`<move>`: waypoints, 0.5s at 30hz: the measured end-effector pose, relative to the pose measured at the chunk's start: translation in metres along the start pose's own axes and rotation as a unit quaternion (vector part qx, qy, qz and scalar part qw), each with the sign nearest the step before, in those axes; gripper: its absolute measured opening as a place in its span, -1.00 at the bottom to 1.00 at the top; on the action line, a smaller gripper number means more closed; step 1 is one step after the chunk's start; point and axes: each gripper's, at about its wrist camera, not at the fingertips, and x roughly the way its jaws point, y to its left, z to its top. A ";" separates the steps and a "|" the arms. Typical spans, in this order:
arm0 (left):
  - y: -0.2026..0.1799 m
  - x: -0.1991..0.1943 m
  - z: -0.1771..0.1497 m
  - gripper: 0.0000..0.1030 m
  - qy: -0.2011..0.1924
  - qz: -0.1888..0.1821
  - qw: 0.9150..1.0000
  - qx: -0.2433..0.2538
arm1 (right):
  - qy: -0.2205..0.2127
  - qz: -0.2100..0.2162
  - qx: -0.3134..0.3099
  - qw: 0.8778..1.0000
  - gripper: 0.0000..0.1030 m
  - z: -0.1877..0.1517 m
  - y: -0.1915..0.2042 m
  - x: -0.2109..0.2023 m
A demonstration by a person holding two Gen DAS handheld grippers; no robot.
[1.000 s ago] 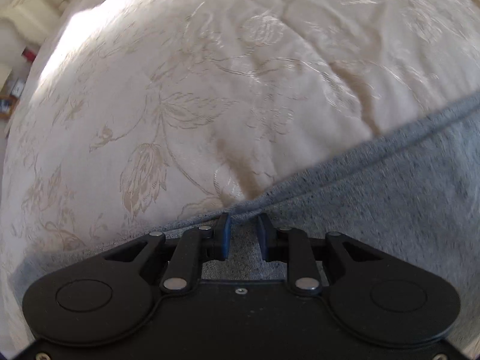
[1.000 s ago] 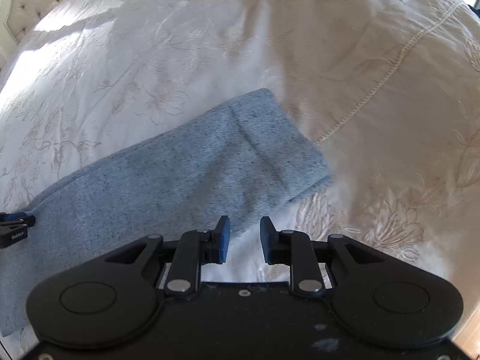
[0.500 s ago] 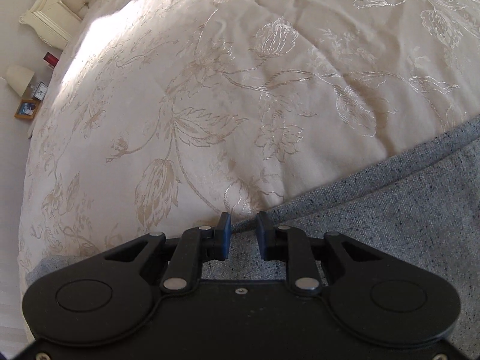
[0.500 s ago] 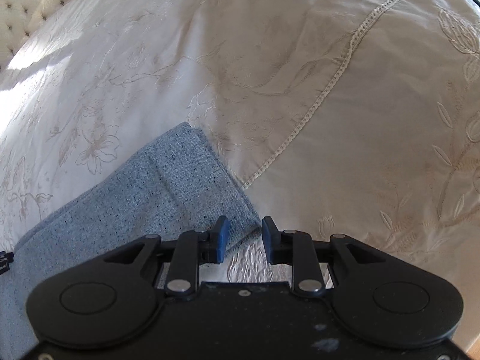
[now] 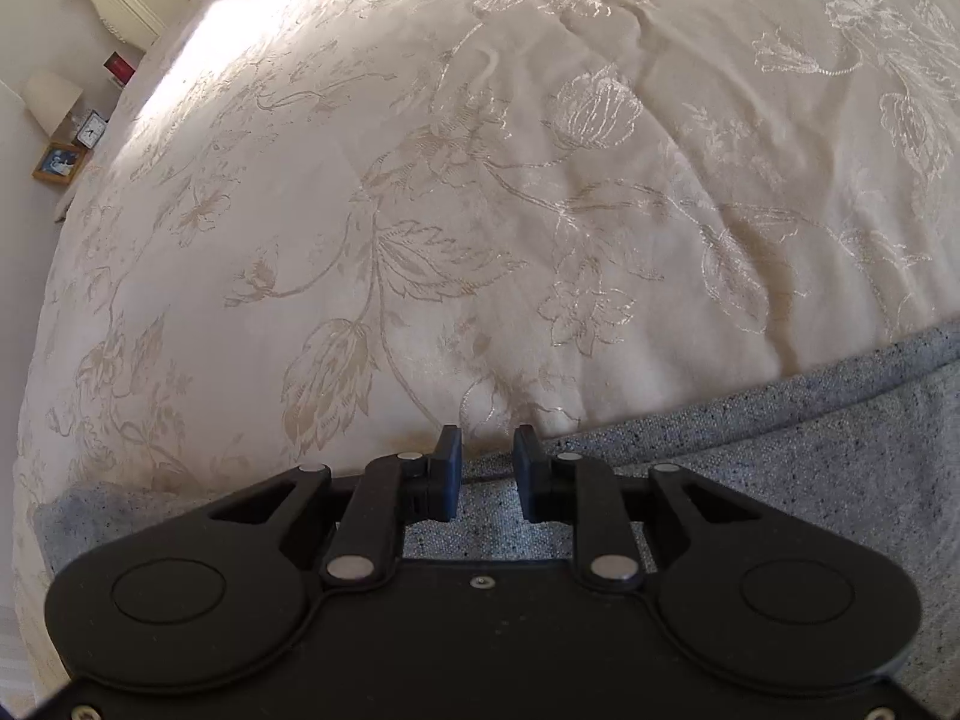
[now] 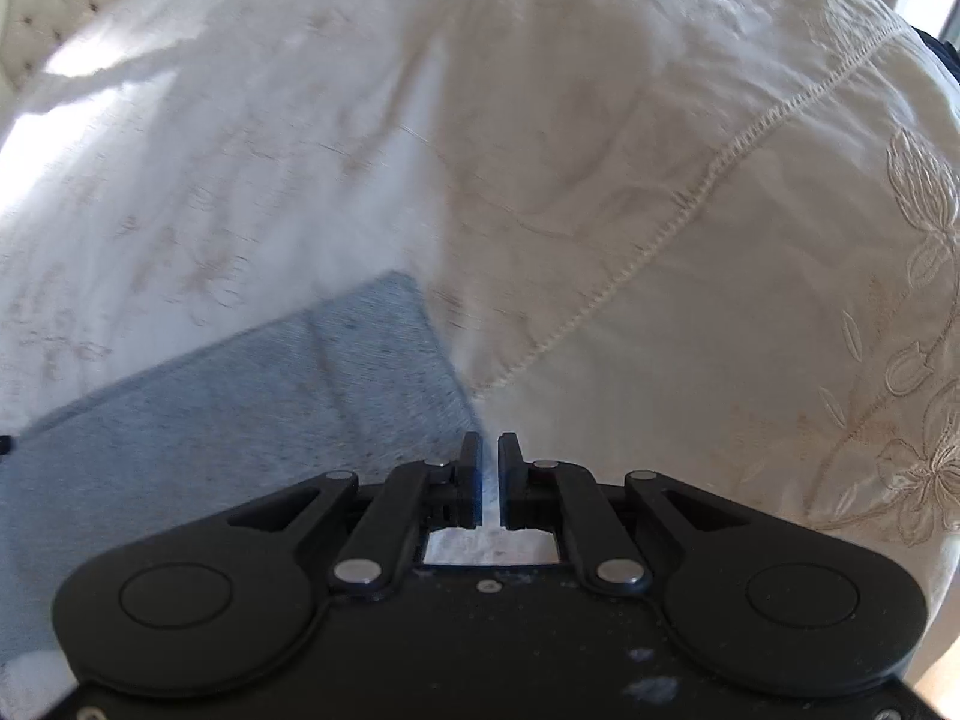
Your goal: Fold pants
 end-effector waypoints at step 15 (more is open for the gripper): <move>0.037 -0.047 -0.045 -0.40 -0.027 -0.068 0.997 -0.004 | -0.042 0.183 -0.193 0.963 -0.50 0.004 0.162 -0.024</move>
